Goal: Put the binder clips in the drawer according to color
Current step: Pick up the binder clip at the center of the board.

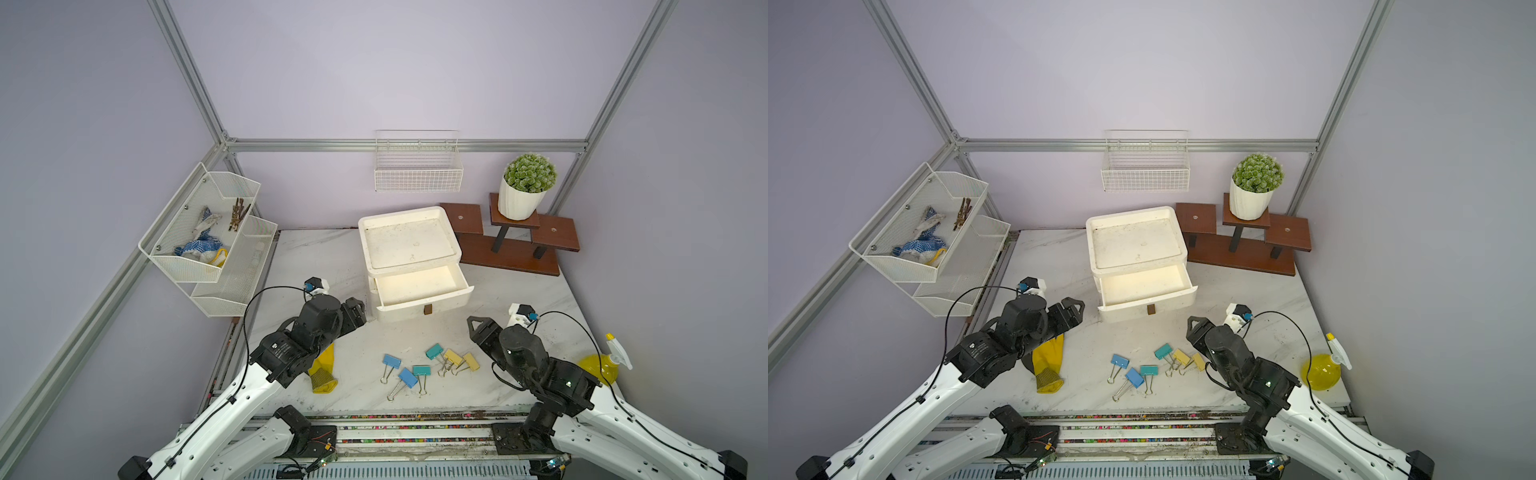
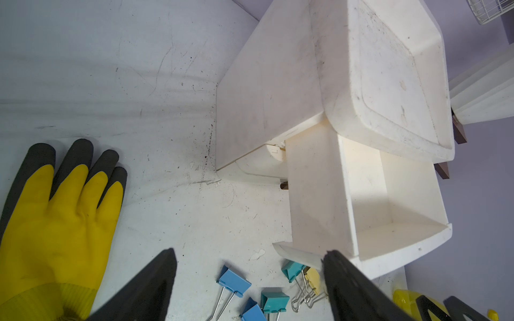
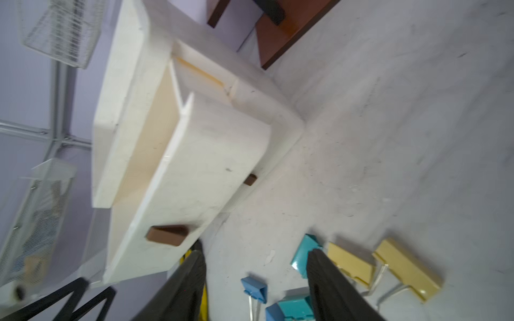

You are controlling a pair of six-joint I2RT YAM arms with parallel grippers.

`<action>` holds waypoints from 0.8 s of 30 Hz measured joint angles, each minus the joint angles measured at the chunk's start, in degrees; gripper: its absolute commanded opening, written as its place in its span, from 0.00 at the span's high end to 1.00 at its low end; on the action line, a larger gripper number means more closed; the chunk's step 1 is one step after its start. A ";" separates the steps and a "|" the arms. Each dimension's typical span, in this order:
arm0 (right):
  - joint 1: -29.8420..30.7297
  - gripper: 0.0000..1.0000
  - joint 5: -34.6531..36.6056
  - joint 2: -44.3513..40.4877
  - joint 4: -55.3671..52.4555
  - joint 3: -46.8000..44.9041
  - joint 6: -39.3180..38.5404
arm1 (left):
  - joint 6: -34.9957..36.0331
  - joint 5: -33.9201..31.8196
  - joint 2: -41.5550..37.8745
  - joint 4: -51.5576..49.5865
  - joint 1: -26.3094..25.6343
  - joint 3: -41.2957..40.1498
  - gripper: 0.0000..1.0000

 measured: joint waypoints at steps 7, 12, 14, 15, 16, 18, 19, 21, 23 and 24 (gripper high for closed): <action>-1.44 0.16 -4.39 13.29 -9.64 -2.38 8.13 | -2.75 -2.08 0.11 -4.68 -0.09 0.00 0.14; -4.33 0.15 -9.16 22.73 -8.04 -2.25 13.31 | -4.26 -2.82 1.70 -7.19 -0.11 0.00 0.14; -6.38 0.11 -10.78 25.40 -7.93 -1.51 14.47 | -4.55 -3.02 1.81 -7.80 -0.17 0.00 0.15; -7.32 0.09 -11.45 26.82 -8.00 -0.74 14.97 | -4.68 -3.15 1.79 -8.11 -0.22 0.00 0.15; -8.02 0.08 -12.07 28.06 -8.00 0.11 15.54 | -4.76 -3.19 1.79 -8.26 -0.24 0.00 0.15; -8.52 0.08 -13.03 29.70 -7.98 1.49 16.13 | -4.87 -3.34 1.79 -8.52 -0.31 0.00 0.15; -8.55 0.08 -13.73 30.60 -7.82 2.03 16.55 | -4.90 -3.39 1.79 -8.61 -0.31 0.00 0.15; -8.70 0.07 -14.64 32.20 -7.48 2.60 16.85 | -4.90 -3.50 1.79 -8.79 -0.31 0.02 0.16; -8.79 0.08 -15.54 33.92 -7.52 3.28 17.03 | -4.92 -3.56 1.79 -9.14 -0.31 0.15 0.15; -8.83 0.08 -15.96 34.99 -7.63 3.78 17.11 | -4.94 -3.56 1.79 -9.29 -0.31 0.35 0.16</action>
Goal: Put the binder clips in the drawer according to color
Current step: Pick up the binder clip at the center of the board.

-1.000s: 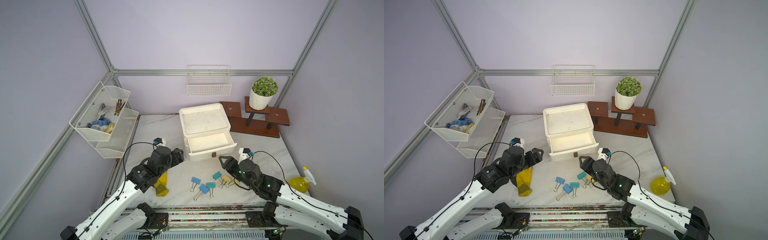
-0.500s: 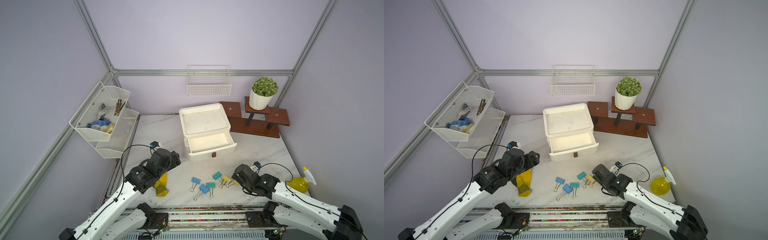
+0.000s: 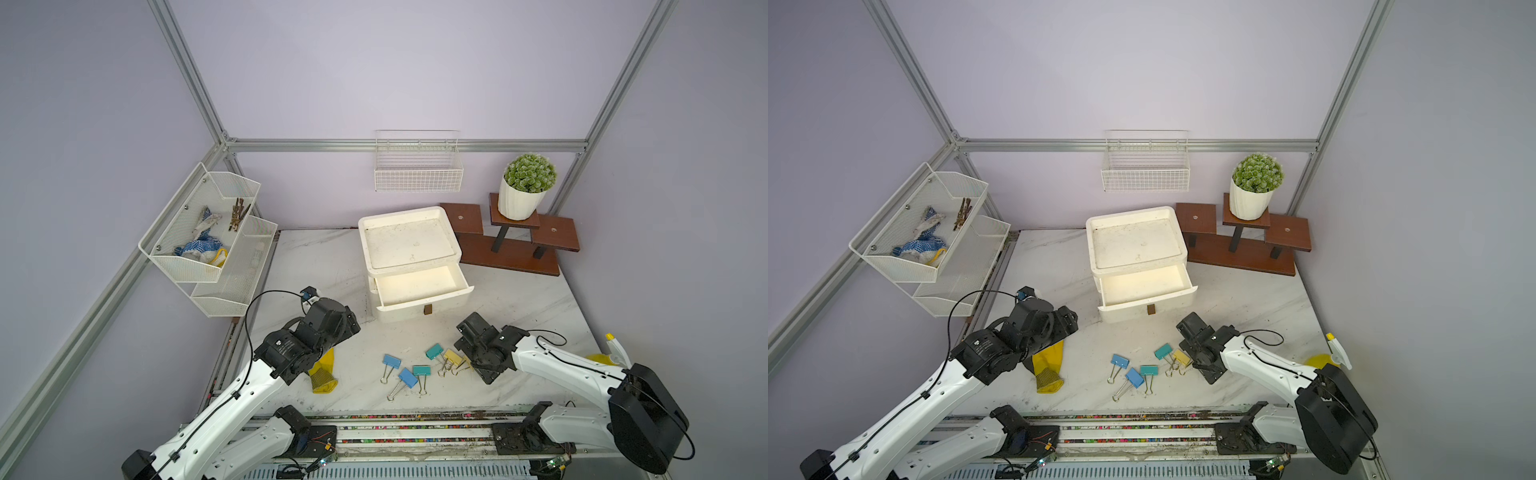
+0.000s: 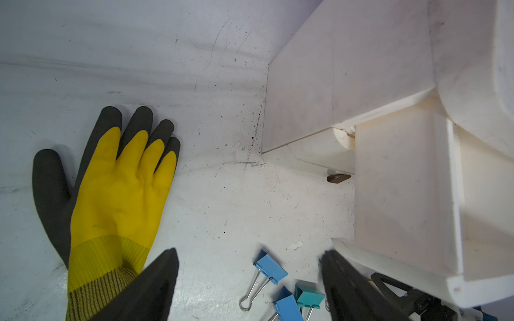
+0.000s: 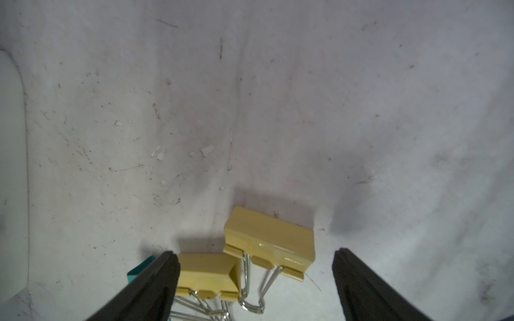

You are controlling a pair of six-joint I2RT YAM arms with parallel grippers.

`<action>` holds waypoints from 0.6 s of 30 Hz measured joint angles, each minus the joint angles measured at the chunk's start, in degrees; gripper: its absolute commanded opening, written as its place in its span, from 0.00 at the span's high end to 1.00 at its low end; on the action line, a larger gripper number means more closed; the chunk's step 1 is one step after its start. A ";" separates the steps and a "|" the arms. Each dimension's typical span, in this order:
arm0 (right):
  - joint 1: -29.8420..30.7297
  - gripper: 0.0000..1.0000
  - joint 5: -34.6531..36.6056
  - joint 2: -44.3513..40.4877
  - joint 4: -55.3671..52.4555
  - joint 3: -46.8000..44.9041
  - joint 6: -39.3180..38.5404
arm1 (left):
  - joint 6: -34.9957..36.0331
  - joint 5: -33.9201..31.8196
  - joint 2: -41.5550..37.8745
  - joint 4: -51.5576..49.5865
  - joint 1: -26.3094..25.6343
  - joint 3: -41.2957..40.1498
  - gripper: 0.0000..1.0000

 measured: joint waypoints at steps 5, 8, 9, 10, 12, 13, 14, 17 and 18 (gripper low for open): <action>-0.22 0.15 -0.90 1.95 -0.31 0.61 1.11 | -0.02 -0.20 -0.09 -0.15 0.00 0.96 0.16; -0.68 0.20 -0.74 2.67 -0.31 0.57 1.75 | -0.02 -0.50 -0.17 -0.15 0.00 1.25 0.16; -0.85 0.21 -0.63 3.26 -0.31 0.59 1.81 | -0.02 -0.61 -0.17 -0.13 0.00 1.27 0.16; -1.05 0.23 -0.57 4.02 -0.33 0.63 1.84 | -0.04 -0.66 -0.17 -0.15 0.00 1.27 0.16; -1.38 0.26 -0.50 5.25 -0.46 0.83 1.81 | -0.07 -0.68 -0.17 -0.15 0.00 1.27 0.16; -1.49 0.29 -0.50 5.49 -0.52 1.11 1.81 | -0.09 -0.72 -0.22 -0.15 0.00 1.27 0.16; -1.57 0.32 -0.55 5.81 -0.50 1.33 1.79 | -0.11 -0.81 -0.26 -0.15 0.00 1.27 0.16; -1.66 0.48 -0.44 6.60 -0.59 1.75 1.99 | -0.15 -1.05 -0.59 -0.15 0.00 1.27 0.16; -1.66 0.52 -0.31 6.58 -0.66 1.81 2.03 | -0.15 -1.11 -0.74 -0.15 0.00 1.27 0.16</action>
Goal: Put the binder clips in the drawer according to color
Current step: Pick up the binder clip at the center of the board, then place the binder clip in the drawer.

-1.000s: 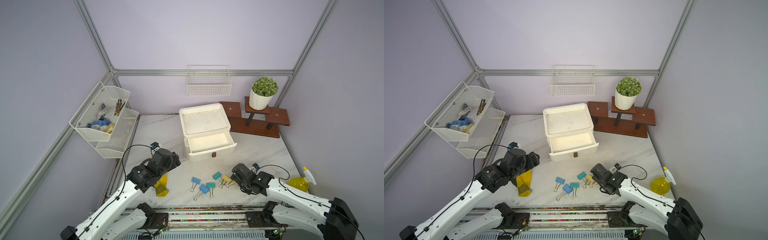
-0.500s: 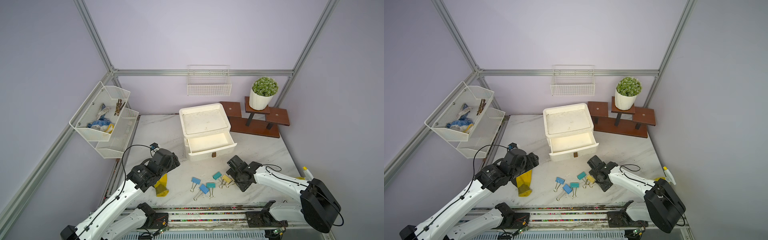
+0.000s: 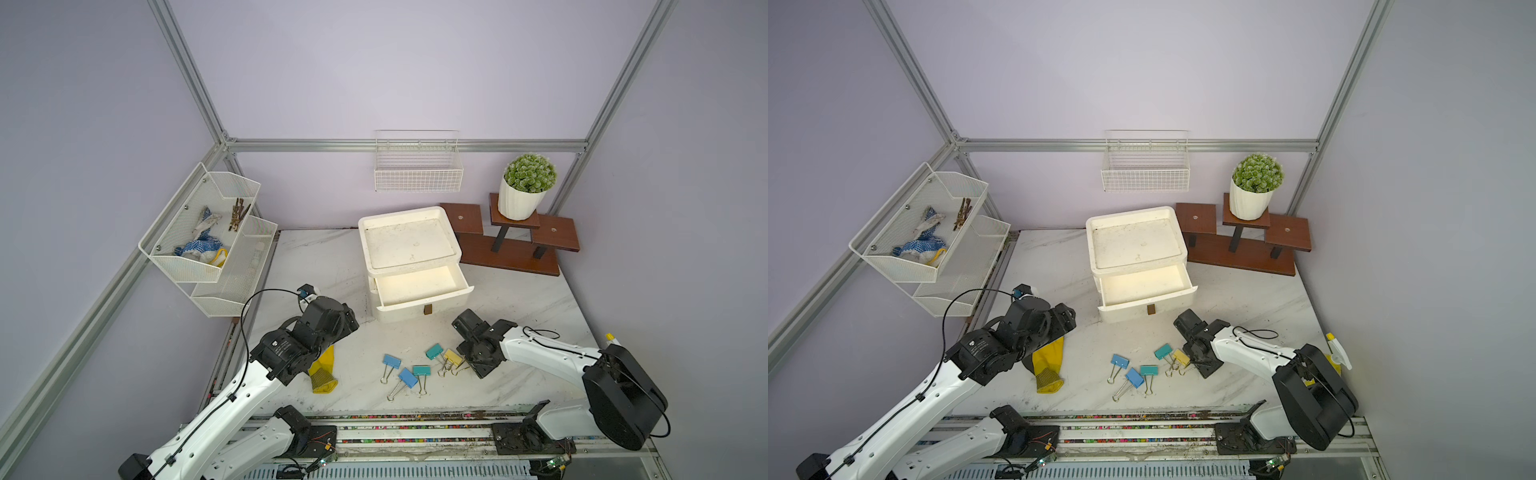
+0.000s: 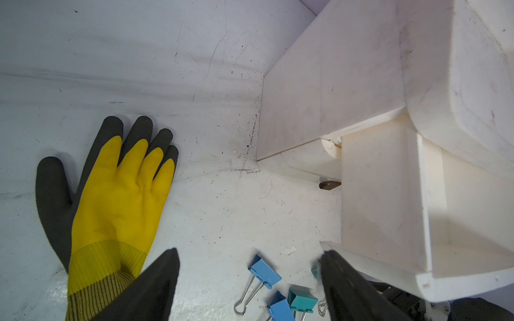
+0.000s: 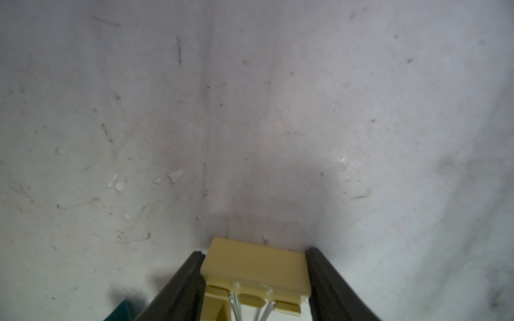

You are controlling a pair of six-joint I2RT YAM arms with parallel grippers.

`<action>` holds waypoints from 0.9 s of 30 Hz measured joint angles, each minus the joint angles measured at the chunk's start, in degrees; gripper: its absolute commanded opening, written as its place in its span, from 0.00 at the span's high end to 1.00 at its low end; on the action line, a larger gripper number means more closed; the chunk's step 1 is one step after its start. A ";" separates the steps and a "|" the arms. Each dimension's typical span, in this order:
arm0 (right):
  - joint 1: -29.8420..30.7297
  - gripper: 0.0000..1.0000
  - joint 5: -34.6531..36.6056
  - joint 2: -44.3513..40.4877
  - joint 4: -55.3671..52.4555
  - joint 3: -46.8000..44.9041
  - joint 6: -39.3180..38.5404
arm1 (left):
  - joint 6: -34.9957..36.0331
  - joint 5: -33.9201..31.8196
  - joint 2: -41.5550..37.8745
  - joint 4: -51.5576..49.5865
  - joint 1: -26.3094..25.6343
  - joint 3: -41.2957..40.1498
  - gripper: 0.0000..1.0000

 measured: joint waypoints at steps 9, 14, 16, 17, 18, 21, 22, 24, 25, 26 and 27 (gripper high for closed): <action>0.00 0.74 3.54 -5.25 -6.38 1.86 0.04 | 0.00 -0.26 -0.44 0.00 0.00 0.00 0.17; 0.00 0.78 14.25 -16.04 -15.17 11.26 -3.91 | 0.11 -0.70 -0.42 -0.04 0.00 0.09 0.17; 0.00 0.77 18.27 -21.03 -15.45 16.61 -9.62 | 0.24 -1.01 -0.42 -0.20 0.00 0.55 0.17; 0.00 0.77 19.47 -23.12 -14.62 18.95 -13.07 | 0.26 -1.11 -0.42 -0.24 0.00 0.81 0.17; 0.00 0.77 20.06 -24.90 -13.55 21.22 -16.61 | 0.31 -1.31 -0.42 -0.28 0.00 1.14 0.17; 0.46 0.76 19.43 -26.45 -9.18 27.85 -27.61 | 0.61 -1.68 -0.44 -0.44 0.00 1.73 0.17; 1.81 0.76 19.04 -25.18 -7.96 30.77 -30.88 | 0.68 -1.73 -0.44 -0.46 0.00 1.84 0.17; 5.99 0.75 19.32 -21.20 -5.90 35.87 -35.50 | 0.70 -1.79 -0.44 -0.46 0.00 1.90 0.17; 8.68 0.75 19.28 -18.36 -4.13 38.40 -37.81 | 0.70 -1.84 -0.42 -0.48 0.00 1.90 0.17; 10.67 0.75 19.12 -16.26 -2.69 39.91 -39.34 | 0.70 -1.86 -0.44 -0.52 0.00 1.90 0.17; 12.63 0.75 19.15 -13.55 -0.68 41.13 -41.05 | 0.70 -1.86 -0.44 -0.59 0.00 1.90 0.17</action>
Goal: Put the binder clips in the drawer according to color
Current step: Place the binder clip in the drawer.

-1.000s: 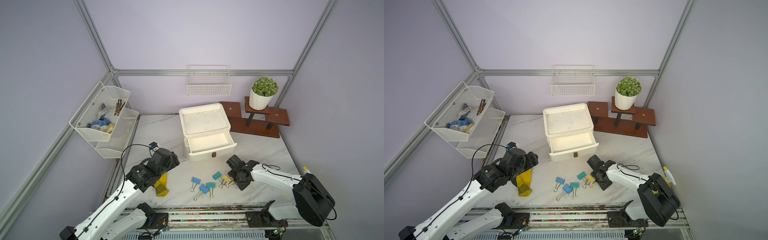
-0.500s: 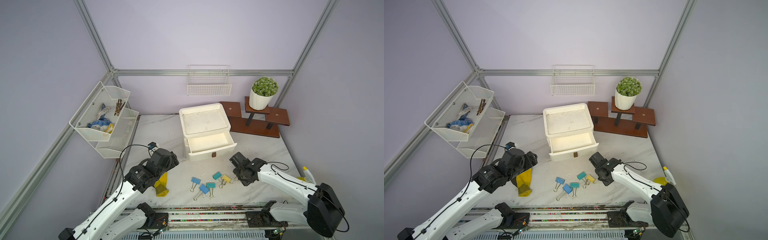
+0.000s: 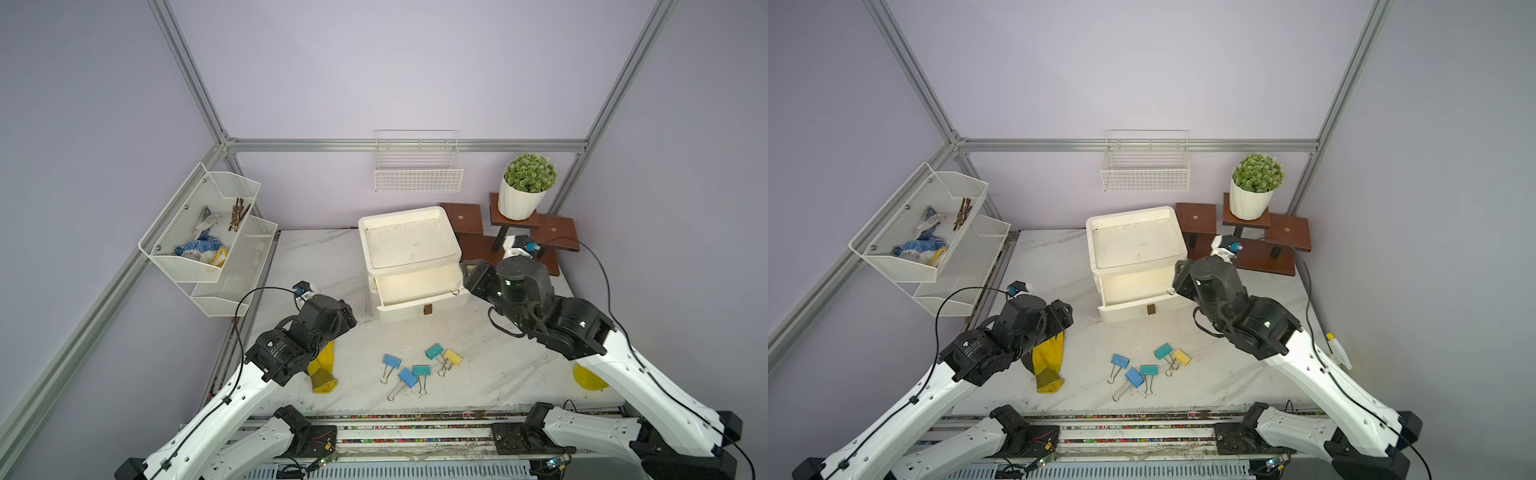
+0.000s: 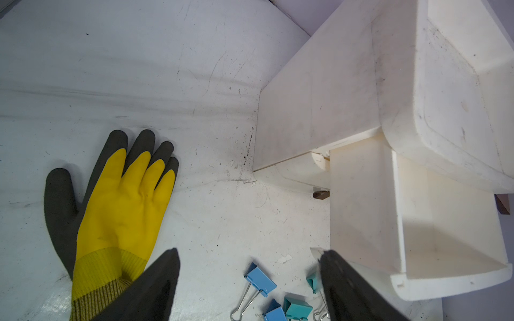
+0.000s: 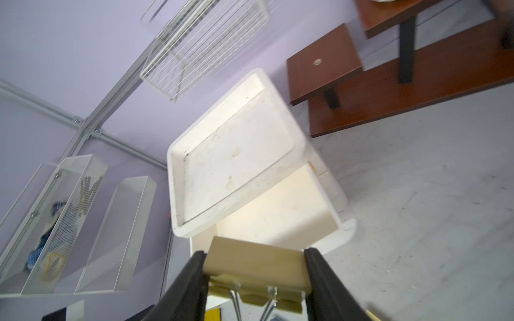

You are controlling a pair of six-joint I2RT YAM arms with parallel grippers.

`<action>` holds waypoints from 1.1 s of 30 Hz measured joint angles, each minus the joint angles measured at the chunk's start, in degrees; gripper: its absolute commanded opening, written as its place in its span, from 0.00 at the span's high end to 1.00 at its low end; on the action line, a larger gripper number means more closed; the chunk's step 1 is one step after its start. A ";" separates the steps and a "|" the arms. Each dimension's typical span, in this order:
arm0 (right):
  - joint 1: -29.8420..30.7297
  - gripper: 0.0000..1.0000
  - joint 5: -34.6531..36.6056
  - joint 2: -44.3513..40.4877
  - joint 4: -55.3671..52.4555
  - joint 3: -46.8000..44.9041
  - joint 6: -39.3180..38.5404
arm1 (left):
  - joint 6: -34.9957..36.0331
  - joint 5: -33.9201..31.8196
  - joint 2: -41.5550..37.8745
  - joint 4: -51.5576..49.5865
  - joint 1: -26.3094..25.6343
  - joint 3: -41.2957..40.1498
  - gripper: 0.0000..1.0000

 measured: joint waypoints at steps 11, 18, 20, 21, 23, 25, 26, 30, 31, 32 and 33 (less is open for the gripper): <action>3.30 0.77 4.24 13.40 7.32 -1.16 -4.15 | -0.02 0.00 -0.35 -0.94 -0.13 0.00 0.17; 3.30 0.78 8.11 20.04 5.18 -0.20 -1.14 | -0.02 -0.04 -0.79 -0.98 -0.50 0.00 0.17; 3.30 0.78 8.74 20.83 4.76 -0.28 -0.96 | -0.02 -0.04 -0.94 -0.98 -0.50 0.02 0.17; 3.30 0.78 8.96 21.09 4.46 -0.28 -0.92 | -0.02 -0.04 -0.94 -1.07 -0.50 0.11 0.17; 3.26 0.78 9.07 21.42 4.02 -0.28 -0.90 | -0.02 -0.04 -0.94 -1.18 -0.50 0.48 0.17; 3.08 0.78 9.01 22.49 3.04 0.13 -0.72 | -0.02 -0.04 -0.94 -1.14 -0.50 1.25 0.17; 2.80 0.77 8.87 23.26 2.45 0.52 -0.59 | -0.02 -0.04 -0.96 -1.14 -0.50 1.53 0.17; 1.31 0.71 7.93 26.08 1.18 2.99 -0.52 | -0.02 -0.07 -0.96 -1.14 -0.50 1.97 0.17; 0.87 0.66 7.56 26.21 0.85 3.21 -0.48 | -0.02 -0.07 -0.96 -1.14 -0.50 1.97 0.17; 0.55 0.62 7.21 26.29 0.59 3.41 -0.50 | -0.02 -0.07 -0.98 -1.14 -0.50 1.97 0.17; 0.22 0.55 6.86 26.32 0.24 3.63 -0.55 | -0.02 -0.07 -1.03 -1.14 -0.50 1.97 0.17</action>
